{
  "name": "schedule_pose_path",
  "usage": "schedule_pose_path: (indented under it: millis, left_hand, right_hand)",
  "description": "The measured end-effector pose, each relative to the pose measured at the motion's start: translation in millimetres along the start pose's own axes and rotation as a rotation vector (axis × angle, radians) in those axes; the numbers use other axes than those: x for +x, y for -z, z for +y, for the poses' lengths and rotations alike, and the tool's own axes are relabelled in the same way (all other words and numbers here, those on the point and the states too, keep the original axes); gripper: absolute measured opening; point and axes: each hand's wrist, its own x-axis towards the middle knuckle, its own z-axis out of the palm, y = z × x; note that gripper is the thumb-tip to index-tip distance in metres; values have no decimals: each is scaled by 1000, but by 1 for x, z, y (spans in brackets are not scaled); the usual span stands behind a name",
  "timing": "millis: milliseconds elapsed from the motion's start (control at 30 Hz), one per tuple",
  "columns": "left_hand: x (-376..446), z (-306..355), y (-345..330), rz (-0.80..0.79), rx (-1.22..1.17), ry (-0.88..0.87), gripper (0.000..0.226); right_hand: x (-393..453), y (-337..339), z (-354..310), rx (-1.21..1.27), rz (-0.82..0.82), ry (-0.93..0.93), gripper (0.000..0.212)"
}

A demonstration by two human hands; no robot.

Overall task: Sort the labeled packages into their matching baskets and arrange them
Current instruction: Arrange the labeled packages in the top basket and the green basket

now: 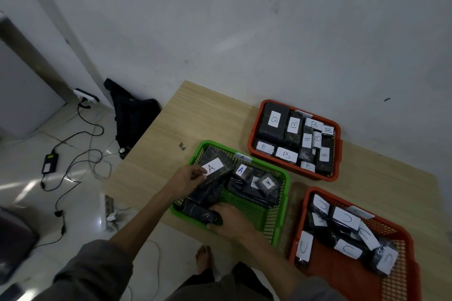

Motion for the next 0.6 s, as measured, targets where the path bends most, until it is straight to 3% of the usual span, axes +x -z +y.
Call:
schedule_pose_path:
  millis: [200, 433, 600]
  left_hand:
    - [-4, 9, -12, -145, 2, -101, 20]
    - [-2, 32, -28, -394, -141, -36, 36]
    - [3, 41, -37, -420, -303, -5, 27]
  right_hand:
    - [-8, 37, 9, 108, 201, -39, 36]
    - [-13, 70, 23, 620, 570, -257, 19]
    - [-11, 78, 34, 788, 630, -334, 20]
